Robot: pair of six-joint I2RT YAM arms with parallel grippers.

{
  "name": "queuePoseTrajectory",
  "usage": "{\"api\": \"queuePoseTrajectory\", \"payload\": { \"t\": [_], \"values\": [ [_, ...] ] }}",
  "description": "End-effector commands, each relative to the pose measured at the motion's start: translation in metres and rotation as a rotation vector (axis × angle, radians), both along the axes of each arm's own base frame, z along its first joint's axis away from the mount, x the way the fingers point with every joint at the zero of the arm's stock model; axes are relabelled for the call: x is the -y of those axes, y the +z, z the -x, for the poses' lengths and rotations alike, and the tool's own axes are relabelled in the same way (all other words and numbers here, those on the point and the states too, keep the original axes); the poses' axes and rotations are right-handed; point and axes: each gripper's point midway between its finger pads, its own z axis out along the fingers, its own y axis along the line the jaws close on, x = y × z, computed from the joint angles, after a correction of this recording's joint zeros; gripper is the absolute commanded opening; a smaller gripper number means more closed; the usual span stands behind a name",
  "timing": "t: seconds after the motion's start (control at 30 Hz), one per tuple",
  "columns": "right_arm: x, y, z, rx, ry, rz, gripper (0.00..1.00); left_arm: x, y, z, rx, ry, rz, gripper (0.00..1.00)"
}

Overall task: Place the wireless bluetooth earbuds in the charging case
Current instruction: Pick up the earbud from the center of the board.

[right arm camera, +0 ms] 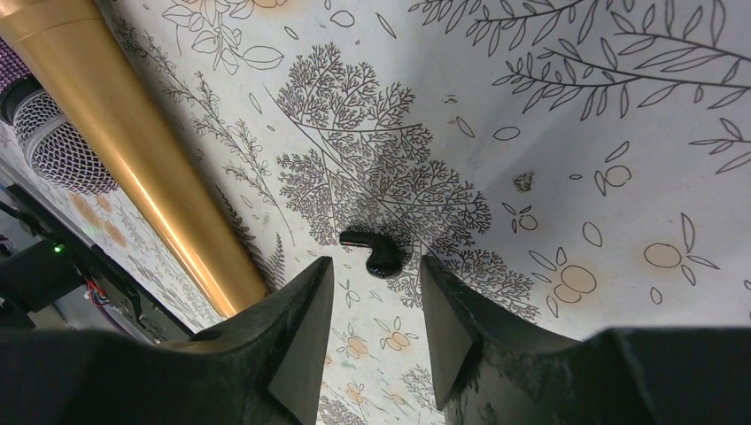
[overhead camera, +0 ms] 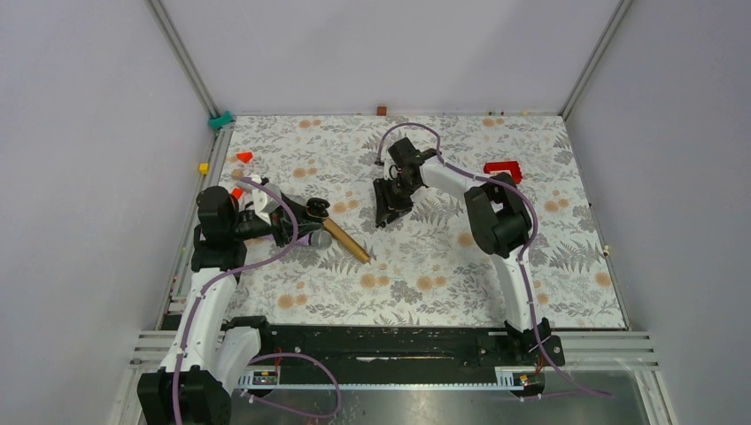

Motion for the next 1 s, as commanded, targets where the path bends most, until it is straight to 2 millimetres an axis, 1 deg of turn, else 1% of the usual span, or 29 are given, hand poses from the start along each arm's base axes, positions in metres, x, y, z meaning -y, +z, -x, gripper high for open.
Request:
{"api": "queuePoseTrajectory", "payload": {
  "t": [0.0, 0.07, 0.33, 0.53, 0.73, 0.97],
  "values": [
    [0.001, -0.002, -0.007, -0.002, -0.027, 0.016, 0.48, 0.003, 0.01, 0.005, 0.022, -0.041, 0.009, 0.0],
    [0.002, -0.002, -0.007, -0.003, -0.031, 0.019, 0.47, 0.002, 0.01, 0.004, 0.047, -0.041, 0.001, 0.0],
    [0.001, -0.002, -0.007, -0.007, -0.039, 0.021, 0.45, 0.002, 0.01, 0.004, 0.048, -0.04, 0.001, 0.0],
    [-0.003, -0.002, -0.001, -0.011, -0.019, 0.025, 0.45, 0.002, 0.01, 0.004, 0.049, -0.04, 0.001, 0.0],
    [-0.004, -0.002, -0.001, -0.006, -0.01, 0.032, 0.44, 0.002, 0.01, 0.004, 0.049, -0.039, 0.001, 0.0],
    [-0.01, -0.001, 0.004, -0.026, 0.001, 0.009, 0.43, 0.002, 0.01, 0.004, 0.051, -0.04, 0.001, 0.0]
  ]
}}
